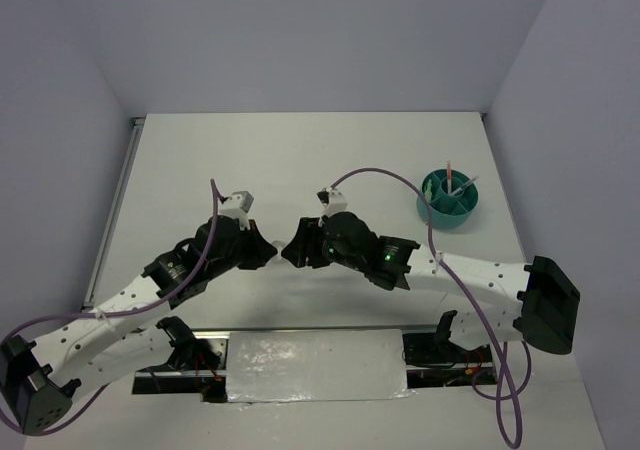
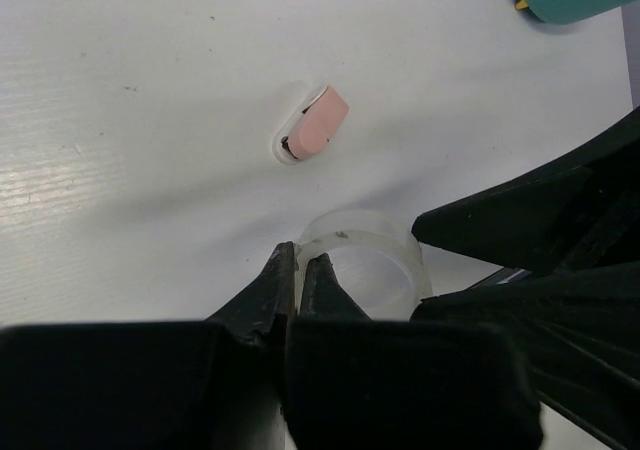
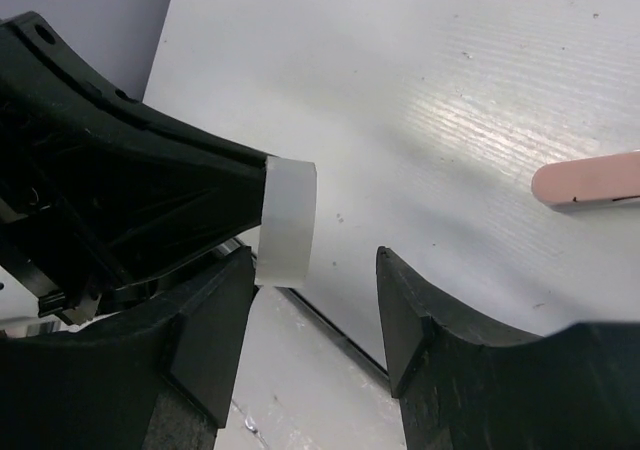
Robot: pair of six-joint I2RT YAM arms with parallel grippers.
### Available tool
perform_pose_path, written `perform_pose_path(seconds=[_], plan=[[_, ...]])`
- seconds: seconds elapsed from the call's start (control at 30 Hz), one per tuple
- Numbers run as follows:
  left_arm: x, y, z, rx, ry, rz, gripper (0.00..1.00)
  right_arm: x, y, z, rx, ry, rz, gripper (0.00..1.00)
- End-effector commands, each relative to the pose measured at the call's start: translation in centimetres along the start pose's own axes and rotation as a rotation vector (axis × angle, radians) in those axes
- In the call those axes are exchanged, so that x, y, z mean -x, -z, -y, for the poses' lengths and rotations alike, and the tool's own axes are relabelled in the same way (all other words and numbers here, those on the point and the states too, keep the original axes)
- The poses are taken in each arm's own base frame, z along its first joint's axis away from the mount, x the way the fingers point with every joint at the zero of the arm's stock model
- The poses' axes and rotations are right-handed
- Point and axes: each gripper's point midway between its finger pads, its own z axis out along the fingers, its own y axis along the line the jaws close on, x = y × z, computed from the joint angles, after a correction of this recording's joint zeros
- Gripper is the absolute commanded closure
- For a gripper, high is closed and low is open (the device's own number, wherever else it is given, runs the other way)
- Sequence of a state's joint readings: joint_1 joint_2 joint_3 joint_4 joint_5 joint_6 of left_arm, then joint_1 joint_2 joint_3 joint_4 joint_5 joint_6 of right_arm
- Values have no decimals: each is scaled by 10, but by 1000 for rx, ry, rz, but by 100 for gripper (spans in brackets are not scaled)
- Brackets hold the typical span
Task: Sort the stationery into containers
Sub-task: Place the stationery in the storage box.
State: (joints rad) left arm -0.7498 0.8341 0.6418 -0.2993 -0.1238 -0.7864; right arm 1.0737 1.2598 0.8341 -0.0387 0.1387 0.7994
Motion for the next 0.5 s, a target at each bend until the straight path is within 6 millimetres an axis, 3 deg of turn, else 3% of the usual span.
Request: perform_pose_path(seconds=[0.0, 0.1, 0.17, 0.3, 0.4, 0.43, 0.47], plan=[[22, 8, 24, -75, -8, 54, 100, 11, 2, -14, 31, -7, 26, 42], [23, 7, 29, -95, -4, 49, 100, 7, 0, -42, 185, -6, 5, 49], [22, 6, 30, -103, 1, 46, 100, -3, -3, -49, 232, -5, -42, 52], [24, 7, 34, -122, 5, 51, 100, -3, -5, -59, 282, -5, -47, 60], [23, 6, 33, -114, 3, 47, 100, 4, -3, -56, 249, 13, -21, 82], [23, 7, 31, -104, 0, 47, 86, 9, -1, -53, 233, 37, -6, 100], [25, 8, 32, -103, -1, 50, 76, 16, -1, -47, 201, 53, 22, 100]])
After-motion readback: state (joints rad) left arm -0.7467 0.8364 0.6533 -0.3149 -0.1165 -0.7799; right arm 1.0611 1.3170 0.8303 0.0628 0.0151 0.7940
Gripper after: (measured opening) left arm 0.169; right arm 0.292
